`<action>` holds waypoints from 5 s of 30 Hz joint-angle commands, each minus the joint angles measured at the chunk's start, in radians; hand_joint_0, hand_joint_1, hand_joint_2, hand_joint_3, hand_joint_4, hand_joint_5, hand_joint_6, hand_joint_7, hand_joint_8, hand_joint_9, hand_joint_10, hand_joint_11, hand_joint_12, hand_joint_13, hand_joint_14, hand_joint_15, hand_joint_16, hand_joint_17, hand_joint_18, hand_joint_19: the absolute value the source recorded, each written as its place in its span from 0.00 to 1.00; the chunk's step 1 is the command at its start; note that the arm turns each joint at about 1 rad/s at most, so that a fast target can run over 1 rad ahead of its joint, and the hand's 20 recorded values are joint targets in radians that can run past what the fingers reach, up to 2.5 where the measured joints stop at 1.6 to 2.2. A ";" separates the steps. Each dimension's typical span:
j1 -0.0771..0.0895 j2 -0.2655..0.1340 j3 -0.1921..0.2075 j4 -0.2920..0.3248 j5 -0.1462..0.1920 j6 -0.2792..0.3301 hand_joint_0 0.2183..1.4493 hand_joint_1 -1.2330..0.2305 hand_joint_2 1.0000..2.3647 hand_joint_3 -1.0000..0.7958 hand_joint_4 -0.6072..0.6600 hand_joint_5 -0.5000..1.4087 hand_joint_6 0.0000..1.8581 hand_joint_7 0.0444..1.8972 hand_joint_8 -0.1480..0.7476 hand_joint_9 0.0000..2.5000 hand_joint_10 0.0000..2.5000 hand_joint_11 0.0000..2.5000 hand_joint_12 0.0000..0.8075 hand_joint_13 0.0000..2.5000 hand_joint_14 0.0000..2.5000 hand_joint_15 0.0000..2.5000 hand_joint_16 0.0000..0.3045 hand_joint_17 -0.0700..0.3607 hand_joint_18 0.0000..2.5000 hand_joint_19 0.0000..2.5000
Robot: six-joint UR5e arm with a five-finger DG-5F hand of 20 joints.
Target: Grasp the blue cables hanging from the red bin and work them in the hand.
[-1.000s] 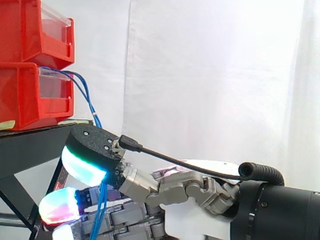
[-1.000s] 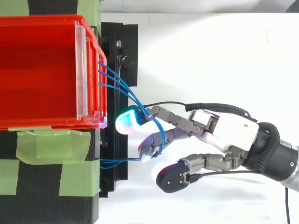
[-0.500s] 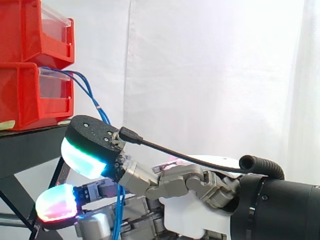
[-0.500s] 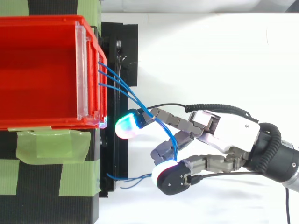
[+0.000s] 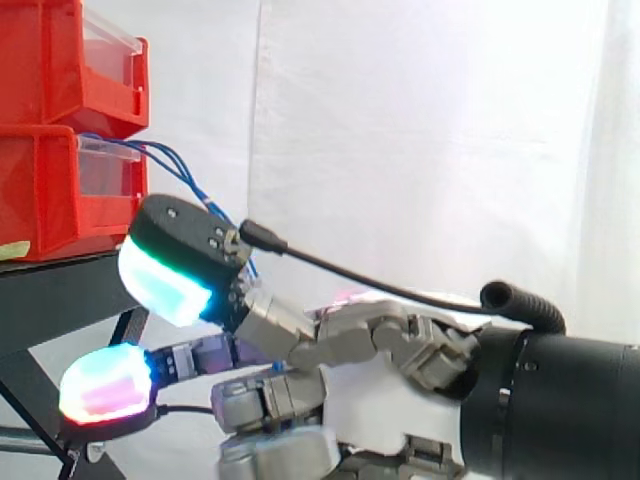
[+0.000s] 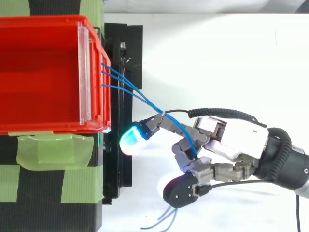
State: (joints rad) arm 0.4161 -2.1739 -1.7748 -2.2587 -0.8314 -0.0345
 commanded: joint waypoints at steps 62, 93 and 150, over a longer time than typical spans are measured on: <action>-0.082 0.252 -0.002 -0.545 0.005 0.166 0.53 0.44 0.00 0.00 0.56 0.36 0.09 0.67 0.58 0.65 1.00 1.00 0.57 0.69 1.00 0.64 0.55 0.46 0.95 0.40; -0.083 0.263 0.000 -0.495 -0.026 0.127 0.51 0.43 0.00 0.04 0.62 0.39 0.03 0.70 0.66 0.73 1.00 1.00 0.68 0.77 1.00 0.56 0.69 0.53 1.00 0.31; -0.083 0.263 0.000 -0.495 -0.028 0.127 0.52 0.45 0.00 0.07 0.67 0.40 0.00 0.71 0.66 0.73 1.00 1.00 0.67 0.76 1.00 0.57 0.66 0.51 1.00 0.30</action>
State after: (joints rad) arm 0.3335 -1.9113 -1.7749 -2.7535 -0.8590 0.0920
